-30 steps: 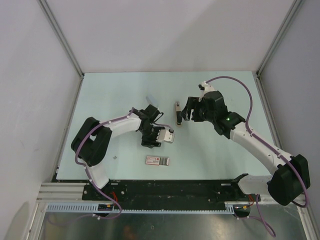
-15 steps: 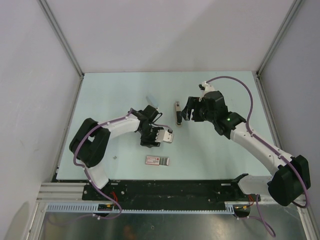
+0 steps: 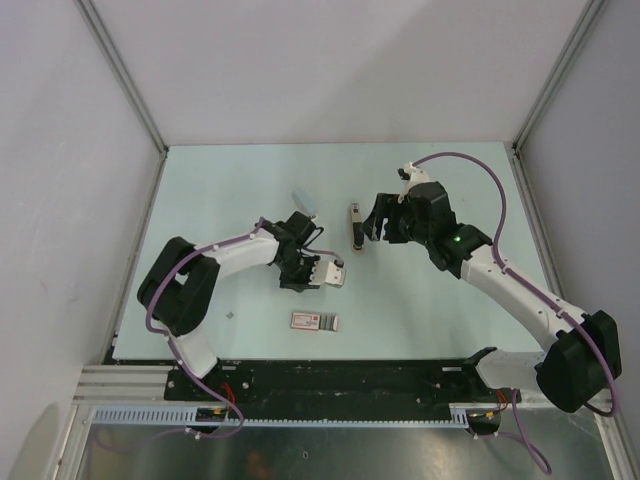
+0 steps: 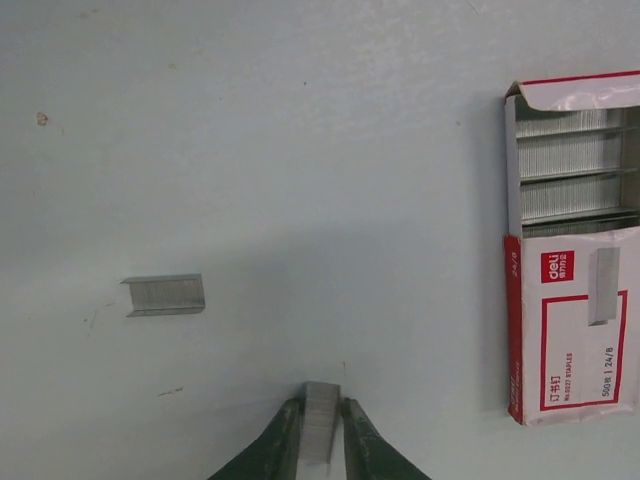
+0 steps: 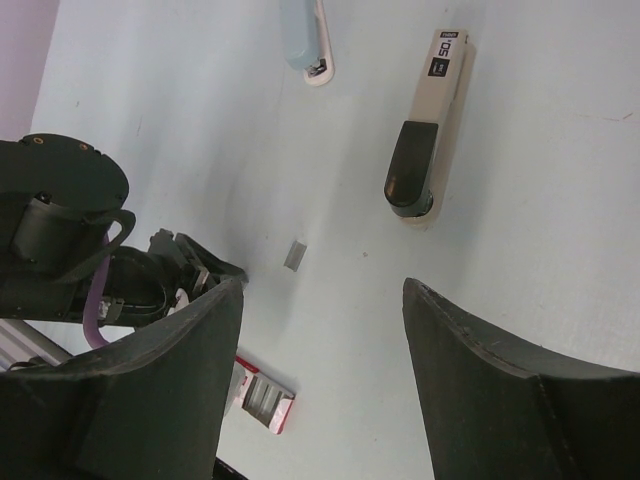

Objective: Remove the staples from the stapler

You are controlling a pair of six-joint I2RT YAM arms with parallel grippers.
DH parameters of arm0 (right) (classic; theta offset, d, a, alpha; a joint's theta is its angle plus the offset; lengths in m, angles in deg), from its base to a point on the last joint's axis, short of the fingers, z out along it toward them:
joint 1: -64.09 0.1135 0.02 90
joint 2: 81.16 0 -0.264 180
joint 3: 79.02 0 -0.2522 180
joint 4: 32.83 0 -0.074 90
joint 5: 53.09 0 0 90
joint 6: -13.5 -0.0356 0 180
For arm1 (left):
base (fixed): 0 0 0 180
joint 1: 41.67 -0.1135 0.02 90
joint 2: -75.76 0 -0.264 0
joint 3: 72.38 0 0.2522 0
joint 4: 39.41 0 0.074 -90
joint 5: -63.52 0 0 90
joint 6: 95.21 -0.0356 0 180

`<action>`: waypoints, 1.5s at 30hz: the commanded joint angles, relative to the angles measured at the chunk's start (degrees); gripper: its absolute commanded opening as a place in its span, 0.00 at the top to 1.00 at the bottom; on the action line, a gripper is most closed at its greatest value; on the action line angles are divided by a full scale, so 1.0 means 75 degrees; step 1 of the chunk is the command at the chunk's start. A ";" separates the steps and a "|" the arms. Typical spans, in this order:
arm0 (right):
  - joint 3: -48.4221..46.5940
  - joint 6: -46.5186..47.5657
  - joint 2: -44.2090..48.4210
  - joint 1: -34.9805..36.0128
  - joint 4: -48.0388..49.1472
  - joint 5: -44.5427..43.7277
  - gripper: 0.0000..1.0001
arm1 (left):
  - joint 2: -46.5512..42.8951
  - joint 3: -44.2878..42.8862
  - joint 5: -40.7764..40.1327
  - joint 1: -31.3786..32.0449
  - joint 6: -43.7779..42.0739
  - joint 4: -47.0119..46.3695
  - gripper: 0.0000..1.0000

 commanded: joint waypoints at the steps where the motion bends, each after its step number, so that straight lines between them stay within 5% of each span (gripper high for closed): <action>1: 0.0004 -0.0083 0.0203 -0.0024 0.0152 -0.0052 0.31 | -0.0035 0.0204 -0.0343 -0.0026 -0.0054 -0.0083 0.75; 16: 0.0000 -0.0011 0.1008 -0.0081 0.0069 -0.0097 0.25 | -0.1175 -0.1976 0.1027 -0.0187 0.2320 -0.0049 0.90; 25: 0.0004 0.0373 0.1438 -0.0064 0.0381 0.0200 0.07 | -0.2053 -0.4215 0.1985 -0.0600 0.4448 -0.0057 1.00; 30: 0.0015 0.1028 0.1272 0.0286 0.0974 0.0871 0.01 | -0.2280 -0.5094 0.3045 -0.1294 0.5994 -0.0235 1.00; 36: -0.0043 0.1417 0.1267 0.0173 0.1610 0.2799 0.05 | -0.2340 -0.5643 0.4884 -0.1735 0.7820 -0.0678 1.00; 39: -0.0047 0.1106 0.1425 0.0035 0.2203 0.3444 0.10 | -0.2406 -0.5262 0.6298 -0.2034 0.9563 -0.2180 1.00; 45: -0.0034 -0.0137 0.1259 0.0259 0.3752 0.3669 0.20 | -0.3181 -0.2606 0.7056 -0.2180 1.5021 -0.9534 0.97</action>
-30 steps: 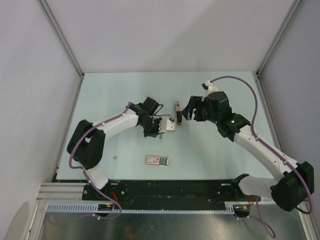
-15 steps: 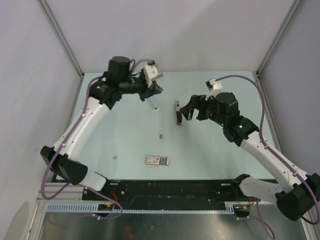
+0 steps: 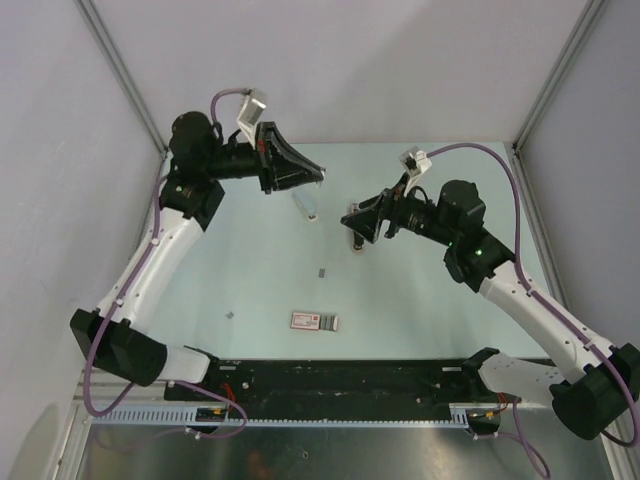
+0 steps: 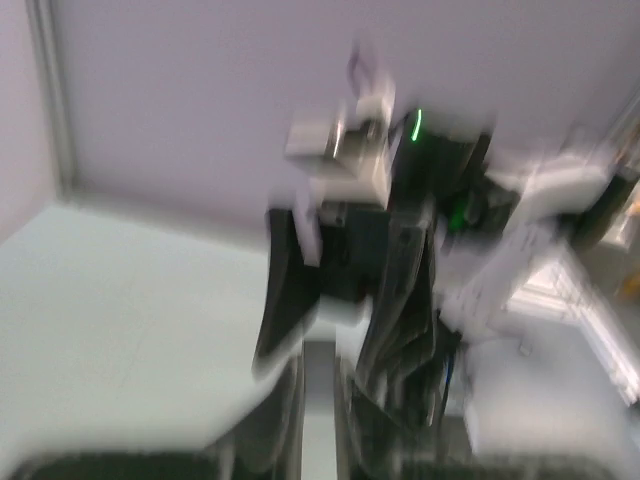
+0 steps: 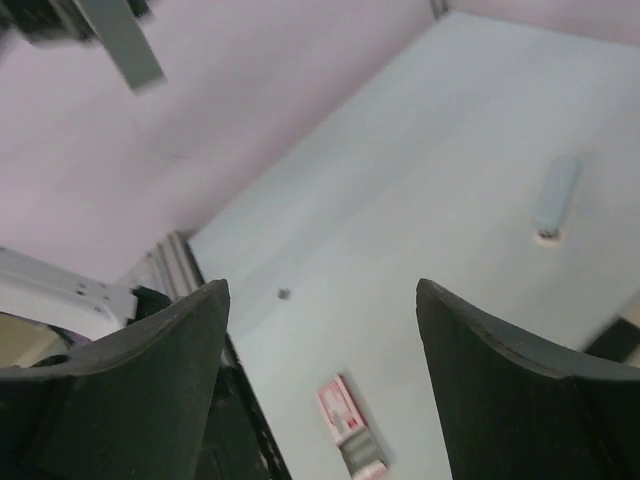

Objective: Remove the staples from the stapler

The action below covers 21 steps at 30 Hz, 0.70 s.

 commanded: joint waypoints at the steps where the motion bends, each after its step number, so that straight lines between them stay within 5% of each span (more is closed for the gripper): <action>1: -0.0079 -0.0813 0.0082 0.0262 0.1750 0.0552 0.21 | -0.0460 0.1063 0.0845 -0.0069 0.4725 -0.5224 0.98; 21: -0.0037 -0.1573 -0.0059 0.1370 0.3863 -0.0808 0.32 | -0.1230 0.2924 -0.0028 0.0152 0.5365 -0.6027 1.00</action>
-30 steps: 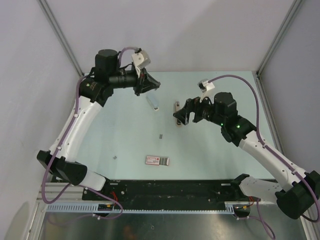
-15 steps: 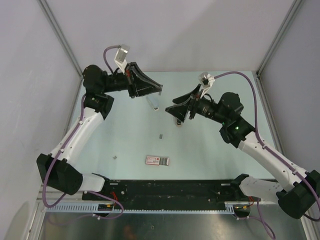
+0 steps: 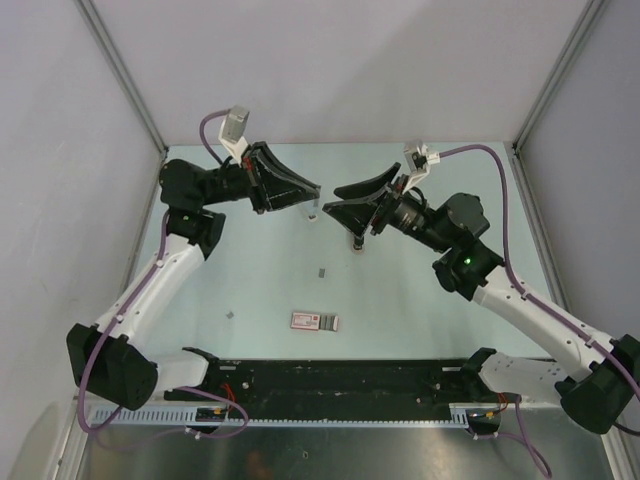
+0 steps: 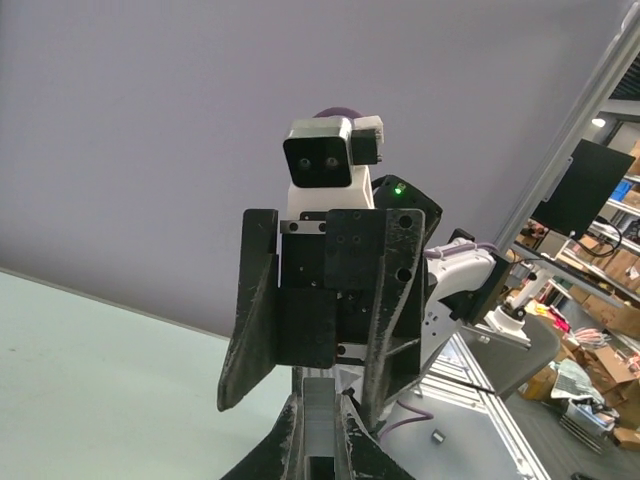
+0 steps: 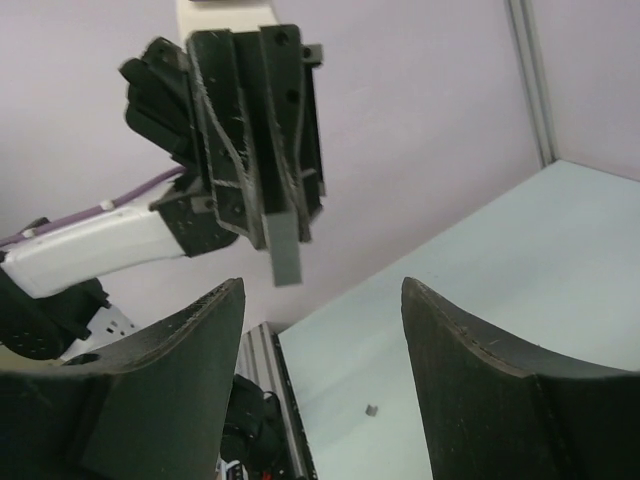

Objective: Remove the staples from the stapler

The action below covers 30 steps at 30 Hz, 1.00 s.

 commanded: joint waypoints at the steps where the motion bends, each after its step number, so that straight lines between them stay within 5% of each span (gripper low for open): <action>1: -0.0031 -0.0214 -0.0061 0.0300 0.0867 -0.0286 0.32 | -0.0107 0.0147 -0.0068 0.0185 0.0195 -0.0452 1.00; 14: -0.0031 -0.0345 -0.0253 0.0517 0.1086 -0.0249 0.49 | -0.0010 0.0033 -0.0151 0.0263 0.0330 -0.0641 1.00; 21: -0.0036 -0.0406 -0.0248 0.0514 0.1088 -0.0273 0.75 | -0.0022 0.0082 -0.0121 0.0281 0.0280 -0.0675 1.00; 30: -0.0037 -0.0463 -0.0274 0.0537 0.1108 -0.0252 0.77 | -0.0083 0.0203 -0.0081 0.0308 0.0269 -0.0675 1.00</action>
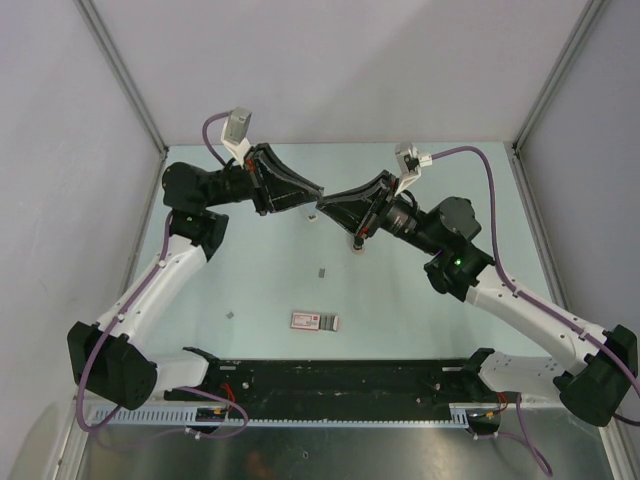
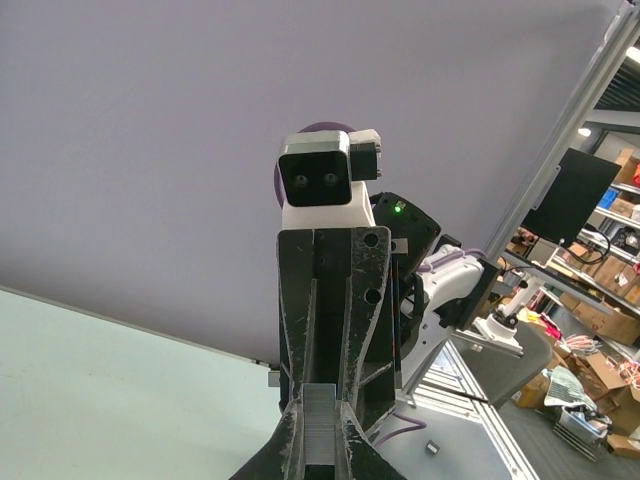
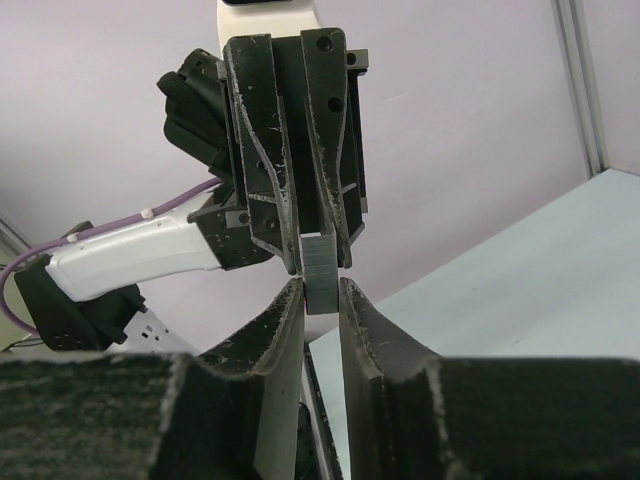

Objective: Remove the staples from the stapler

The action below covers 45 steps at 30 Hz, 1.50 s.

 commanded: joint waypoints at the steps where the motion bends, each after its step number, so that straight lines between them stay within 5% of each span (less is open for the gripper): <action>1: -0.0037 -0.0056 0.0017 0.0039 0.0334 -0.0098 0.77 | -0.0106 0.0060 0.0031 0.0087 0.0066 -0.0329 1.00; 10: -0.0031 -0.0115 -0.0042 0.0058 0.0366 -0.0236 0.65 | -0.0153 0.0122 0.0042 0.0093 -0.0019 -0.0329 1.00; 18: -0.0030 -0.0063 -0.0025 0.0073 0.0301 -0.0241 0.83 | -0.0133 0.0085 0.0043 0.0093 -0.0073 -0.0329 0.99; 20: -0.0032 -0.0009 0.0004 0.0076 0.0227 -0.0259 0.88 | -0.0130 0.0090 0.0062 0.0093 -0.0139 -0.0329 0.93; 22: -0.0044 0.0080 0.0050 0.0071 0.0009 -0.0342 0.90 | -0.0147 0.0077 0.0117 0.0078 -0.0294 -0.0223 0.72; 25: -0.0048 0.0304 0.0136 -0.0039 -0.0793 -0.0439 0.94 | -0.0233 -0.0397 0.0030 0.0029 -0.1920 0.1888 0.48; 31: -0.0046 0.0880 0.0234 -0.0168 -0.3027 -0.1090 1.00 | -0.0337 -0.1076 -0.1562 -0.0053 -0.6641 0.6930 0.43; 41: -0.0031 0.1130 -0.0246 0.0298 -0.6003 -0.1755 1.00 | -0.0527 0.0913 -0.4353 0.0119 -1.0933 0.8582 0.46; 45: 0.0304 0.0799 -0.0496 0.1042 -0.6277 -0.1595 1.00 | -0.0458 0.1594 -0.5247 0.0268 -1.2092 0.8635 0.55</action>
